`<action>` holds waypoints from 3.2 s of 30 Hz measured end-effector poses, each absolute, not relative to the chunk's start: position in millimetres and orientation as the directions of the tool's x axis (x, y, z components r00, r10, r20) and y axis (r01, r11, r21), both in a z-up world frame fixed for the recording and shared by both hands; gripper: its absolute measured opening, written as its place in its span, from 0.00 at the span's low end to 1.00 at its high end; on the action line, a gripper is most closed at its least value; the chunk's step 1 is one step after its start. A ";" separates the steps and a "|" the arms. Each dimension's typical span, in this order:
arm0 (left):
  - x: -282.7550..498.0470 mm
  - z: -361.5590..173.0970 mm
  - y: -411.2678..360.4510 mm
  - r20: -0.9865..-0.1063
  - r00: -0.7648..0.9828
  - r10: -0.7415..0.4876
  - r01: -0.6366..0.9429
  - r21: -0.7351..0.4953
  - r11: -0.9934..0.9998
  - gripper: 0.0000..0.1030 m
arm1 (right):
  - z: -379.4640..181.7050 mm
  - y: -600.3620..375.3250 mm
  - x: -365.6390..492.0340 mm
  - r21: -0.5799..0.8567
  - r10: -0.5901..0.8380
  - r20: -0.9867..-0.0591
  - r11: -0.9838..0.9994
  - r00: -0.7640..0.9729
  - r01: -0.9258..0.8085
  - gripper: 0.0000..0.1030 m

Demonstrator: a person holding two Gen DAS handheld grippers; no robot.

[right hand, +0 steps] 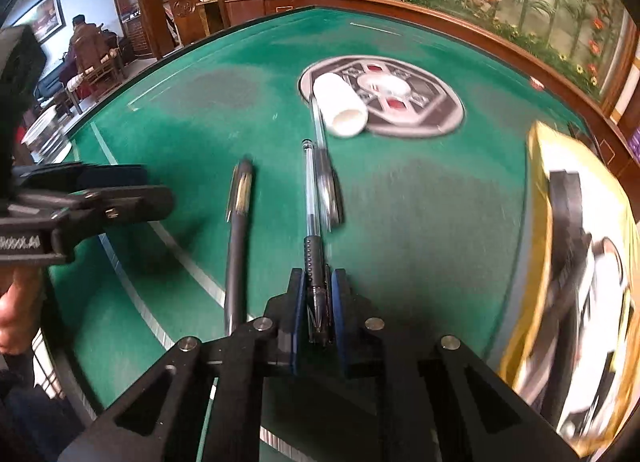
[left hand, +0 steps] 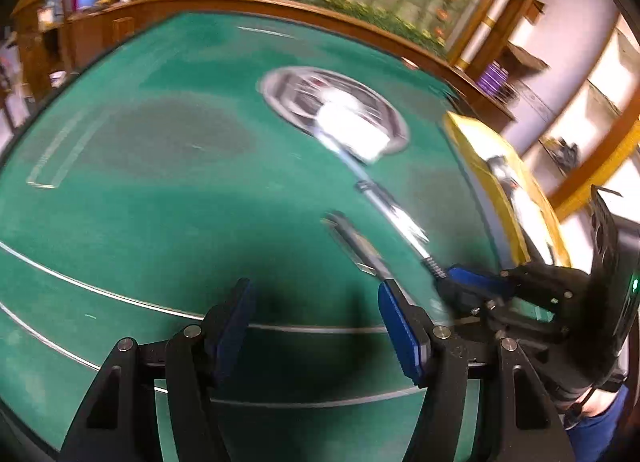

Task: Organize rigid objects
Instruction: 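Grasp a silver pen with right tool while left tool grasps a gold-banded black marker, then lift the silver pen and black marker above the table, then carry the silver pen and black marker into the tray and open both tools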

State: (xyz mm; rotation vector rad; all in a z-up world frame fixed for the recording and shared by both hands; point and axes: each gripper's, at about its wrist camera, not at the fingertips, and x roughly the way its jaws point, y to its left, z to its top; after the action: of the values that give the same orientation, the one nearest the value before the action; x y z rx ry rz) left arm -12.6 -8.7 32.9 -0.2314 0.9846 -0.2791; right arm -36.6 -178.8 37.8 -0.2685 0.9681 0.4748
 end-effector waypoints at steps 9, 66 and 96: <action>5.4 27.2 -62.8 -0.860 0.479 -0.177 0.097 -0.149 0.984 0.65 | 37.7 -210.8 -67.8 0.058 0.306 -0.825 0.881 0.474 -0.469 0.12; -17.8 46.6 -37.8 -0.784 0.601 -0.159 0.173 -0.066 0.983 0.09 | 37.9 -199.2 -73.4 0.030 0.282 -0.823 0.888 0.493 -0.459 0.12; 9.1 100.1 -231.4 -0.756 0.494 -0.430 0.494 -0.163 0.854 0.08 | 88.9 -395.4 -71.9 0.269 0.194 -0.642 0.963 0.742 -0.019 0.12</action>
State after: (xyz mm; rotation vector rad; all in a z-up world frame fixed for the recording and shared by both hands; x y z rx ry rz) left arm 9.1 -231.4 100.1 0.0788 0.8929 -0.5613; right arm -71.9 -395.4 88.9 0.2532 0.7273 0.1184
